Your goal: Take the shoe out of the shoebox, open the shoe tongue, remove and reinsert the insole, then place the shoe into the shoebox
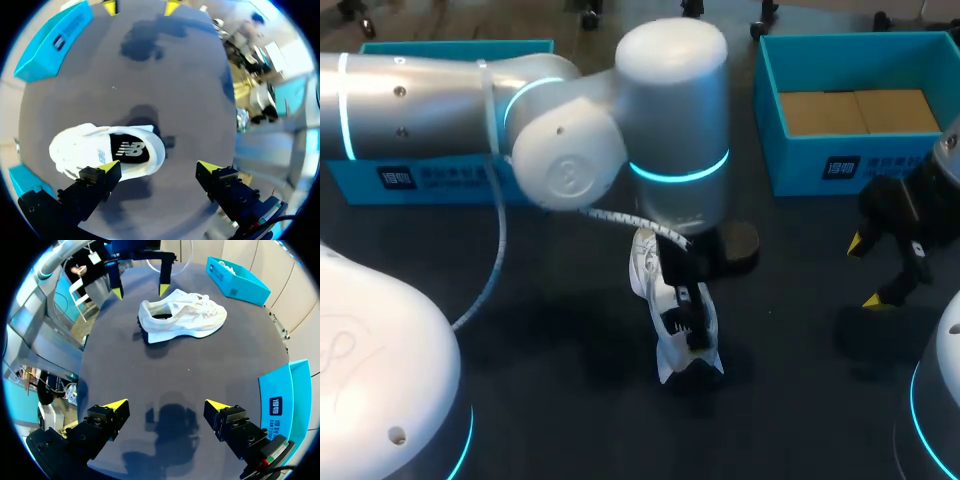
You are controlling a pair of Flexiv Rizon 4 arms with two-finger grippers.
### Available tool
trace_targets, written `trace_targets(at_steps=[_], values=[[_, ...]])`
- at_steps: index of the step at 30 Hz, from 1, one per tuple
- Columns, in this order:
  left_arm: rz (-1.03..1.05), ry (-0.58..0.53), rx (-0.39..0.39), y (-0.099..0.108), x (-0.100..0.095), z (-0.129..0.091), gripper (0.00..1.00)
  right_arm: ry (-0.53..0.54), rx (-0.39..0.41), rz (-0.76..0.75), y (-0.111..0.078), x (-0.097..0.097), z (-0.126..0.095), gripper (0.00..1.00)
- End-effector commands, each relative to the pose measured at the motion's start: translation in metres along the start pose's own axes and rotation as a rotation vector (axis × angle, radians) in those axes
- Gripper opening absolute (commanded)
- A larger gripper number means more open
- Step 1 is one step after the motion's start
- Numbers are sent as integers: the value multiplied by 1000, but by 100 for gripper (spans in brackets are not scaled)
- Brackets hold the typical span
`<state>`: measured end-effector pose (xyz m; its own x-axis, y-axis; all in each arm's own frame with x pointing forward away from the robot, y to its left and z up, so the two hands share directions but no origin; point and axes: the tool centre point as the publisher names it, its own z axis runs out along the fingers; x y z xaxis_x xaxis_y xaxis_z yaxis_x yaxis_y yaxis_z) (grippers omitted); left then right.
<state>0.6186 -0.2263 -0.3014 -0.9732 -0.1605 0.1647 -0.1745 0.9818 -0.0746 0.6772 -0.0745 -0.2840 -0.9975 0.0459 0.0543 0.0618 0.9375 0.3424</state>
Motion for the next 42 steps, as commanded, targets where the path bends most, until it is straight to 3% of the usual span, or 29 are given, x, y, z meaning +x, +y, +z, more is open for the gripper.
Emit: trace_targets(at_steps=[1,13,29,31,33,37,40,41,42], values=[[-205,-69,50,2,3,17,100,-1,2,0,0,0,1,100],[-186,-129,15,-12,-6,58,100,-1,2,0,0,0,1,100],[-157,-137,-14,-10,-4,84,100,-1,2,0,0,0,1,100],[-151,-142,-17,-11,-3,87,91,-1,2,0,0,0,1,100],[-148,-149,-21,-11,-3,90,72,-1,2,0,0,0,1,100],[-147,-152,-26,-11,-3,92,55,-1,2,0,0,0,1,100],[-152,-153,-41,-11,-3,94,33,-1,2,0,0,0,1,100],[-153,-152,-44,-11,-3,94,4,-1,2,0,0,0,1,100],[-153,-152,-44,-10,-4,94,0,-1,2,0,0,0,1,100]])
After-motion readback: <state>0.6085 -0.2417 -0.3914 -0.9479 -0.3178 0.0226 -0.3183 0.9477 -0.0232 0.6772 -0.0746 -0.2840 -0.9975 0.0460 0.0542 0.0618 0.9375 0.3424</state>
